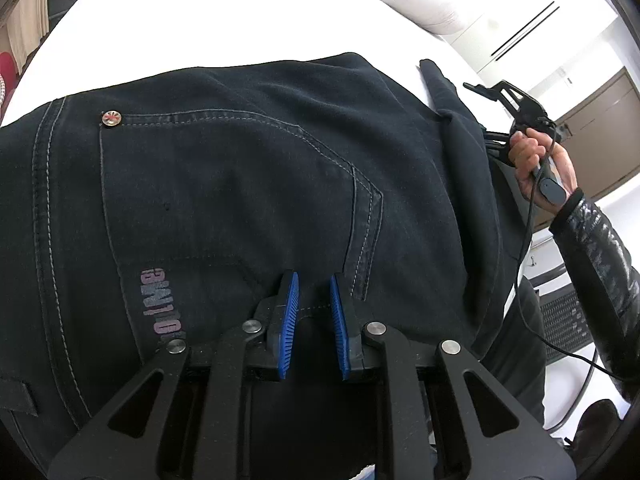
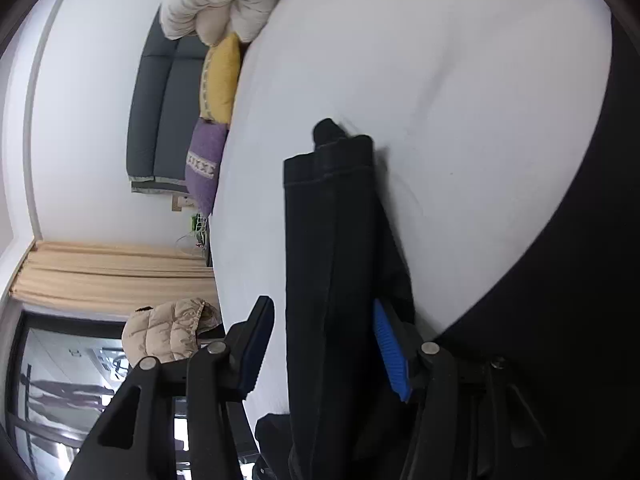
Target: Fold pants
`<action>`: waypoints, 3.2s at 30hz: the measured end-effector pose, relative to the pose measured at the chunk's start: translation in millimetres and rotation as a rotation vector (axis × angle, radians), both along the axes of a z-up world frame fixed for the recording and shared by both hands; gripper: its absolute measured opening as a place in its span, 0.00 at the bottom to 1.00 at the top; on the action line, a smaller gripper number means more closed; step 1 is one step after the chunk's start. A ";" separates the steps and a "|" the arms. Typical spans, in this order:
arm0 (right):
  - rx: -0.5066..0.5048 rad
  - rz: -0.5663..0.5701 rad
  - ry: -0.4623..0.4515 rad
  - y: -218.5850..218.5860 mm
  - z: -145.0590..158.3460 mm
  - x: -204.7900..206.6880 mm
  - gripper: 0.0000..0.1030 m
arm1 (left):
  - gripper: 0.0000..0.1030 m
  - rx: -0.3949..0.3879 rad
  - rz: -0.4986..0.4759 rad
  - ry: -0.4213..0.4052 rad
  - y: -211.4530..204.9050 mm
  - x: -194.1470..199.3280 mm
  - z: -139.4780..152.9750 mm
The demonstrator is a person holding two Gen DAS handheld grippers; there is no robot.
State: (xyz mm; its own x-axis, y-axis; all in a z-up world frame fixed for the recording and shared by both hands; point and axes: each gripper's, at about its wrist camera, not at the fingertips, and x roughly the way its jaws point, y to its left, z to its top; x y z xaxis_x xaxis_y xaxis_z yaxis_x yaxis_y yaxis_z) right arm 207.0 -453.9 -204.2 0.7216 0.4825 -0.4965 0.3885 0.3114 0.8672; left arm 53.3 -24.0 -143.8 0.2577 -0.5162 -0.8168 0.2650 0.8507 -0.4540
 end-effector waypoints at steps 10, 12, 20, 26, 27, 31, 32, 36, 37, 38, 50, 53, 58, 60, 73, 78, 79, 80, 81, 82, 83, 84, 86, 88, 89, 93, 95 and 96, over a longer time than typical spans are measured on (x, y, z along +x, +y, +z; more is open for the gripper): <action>0.019 -0.046 -0.034 -11.1 -4.7 6.7 0.53 | 0.16 -0.001 -0.005 0.000 4.5 -1.0 0.2; 0.007 -0.050 -0.049 -12.3 -3.4 10.6 0.49 | 0.16 0.001 -0.005 0.000 4.9 -1.4 0.5; -0.175 -0.020 -0.078 -11.0 20.6 10.1 0.05 | 0.16 0.018 -0.006 0.002 0.3 -0.6 1.7; -0.312 -0.175 -0.148 -50.1 64.7 -63.1 0.04 | 0.16 0.022 -0.002 -0.004 -2.5 -1.8 3.6; -0.318 -0.211 -0.144 -59.3 68.1 -78.3 0.04 | 0.16 0.021 -0.001 -0.005 -2.5 -2.2 3.8; -0.294 -0.379 -0.102 -95.7 60.5 -164.6 0.04 | 0.16 0.017 0.008 -0.006 -1.9 -3.4 4.7; -0.275 -0.430 -0.079 -103.6 51.8 -189.0 0.04 | 0.16 0.016 0.010 -0.006 -1.6 -3.2 5.5; -0.167 -0.531 -0.033 -115.5 15.0 -239.6 0.04 | 0.16 0.022 0.015 -0.005 0.2 -3.4 8.1; -0.139 -0.540 -0.048 -115.9 8.2 -244.8 0.04 | 0.16 0.025 0.015 -0.005 0.1 -3.4 9.3; -0.125 -0.543 -0.062 -116.1 6.3 -245.3 0.05 | 0.16 0.029 0.016 -0.004 -0.4 -3.3 10.7; -0.116 -0.542 -0.045 -119.6 7.7 -238.7 0.04 | 0.16 0.054 0.022 0.002 -3.7 -5.6 17.2; -0.144 -0.540 -0.023 -120.8 12.0 -239.7 0.04 | 0.16 0.057 0.019 0.001 -1.6 -8.1 18.7; -0.114 -0.558 -0.014 -120.4 10.5 -244.0 0.04 | 0.16 0.043 0.029 0.002 6.5 -12.7 19.7; -0.115 -0.561 -0.008 -119.3 9.6 -244.9 0.04 | 0.16 0.038 0.027 0.002 8.7 -12.8 20.0; -0.035 -0.551 -0.002 -127.6 3.7 -265.7 0.20 | 0.16 0.017 0.024 -0.005 19.5 -21.1 17.4; -0.169 -0.358 -0.041 -88.3 54.2 -268.1 0.42 | 0.16 -0.003 0.032 -0.013 23.4 -23.3 15.7; -0.178 -0.280 -0.053 -71.2 60.9 -264.2 0.42 | 0.16 -0.008 0.033 -0.014 25.8 -24.5 15.2; -0.173 -0.203 -0.074 -50.1 65.9 -261.2 0.42 | 0.16 -0.012 0.034 -0.016 27.8 -25.7 14.7; -0.147 -0.139 -0.099 -29.8 67.7 -258.3 0.42 | 0.16 -0.015 0.036 -0.018 29.1 -26.7 14.3; -0.119 -0.099 -0.116 -15.3 67.2 -255.8 0.42 | 0.16 -0.017 0.036 -0.020 30.0 -27.2 14.1; -0.080 -0.065 -0.130 1.5 64.6 -251.9 0.42 | 0.16 -0.018 0.036 -0.021 30.6 -29.0 14.2; -0.040 -0.036 -0.143 17.6 61.0 -246.8 0.42 | 0.16 -0.018 0.036 -0.022 31.0 -29.6 14.5; 0.010 0.029 -0.145 46.8 52.6 -232.5 0.42 | 0.16 -0.019 0.033 -0.024 31.5 -30.8 15.2; 0.028 0.068 -0.116 67.5 44.3 -221.8 0.42 | 0.16 -0.027 0.034 -0.025 33.0 -32.4 15.5; 0.049 0.091 -0.100 78.2 38.8 -217.4 0.42 | 0.16 -0.033 0.037 -0.025 34.3 -32.7 15.5; 0.083 0.132 -0.015 105.8 20.4 -210.8 0.42 | 0.16 -0.043 0.046 -0.027 36.8 -34.5 15.6; 0.093 0.139 -0.006 113.0 15.7 -208.2 0.42 | 0.16 -0.045 0.047 -0.028 37.0 -34.9 15.5; 0.085 0.144 -0.007 117.0 14.9 -206.5 0.42 | 0.16 -0.046 0.047 -0.028 37.1 -35.2 15.6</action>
State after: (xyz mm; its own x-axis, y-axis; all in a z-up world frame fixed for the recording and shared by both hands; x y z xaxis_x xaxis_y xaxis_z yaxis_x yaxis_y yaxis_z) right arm 0.4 -336.9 -189.3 0.6452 0.6214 -0.4445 0.3389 0.2886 0.8954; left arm 18.1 13.1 -128.2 0.3054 -0.5400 -0.7843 0.2383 0.8408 -0.4861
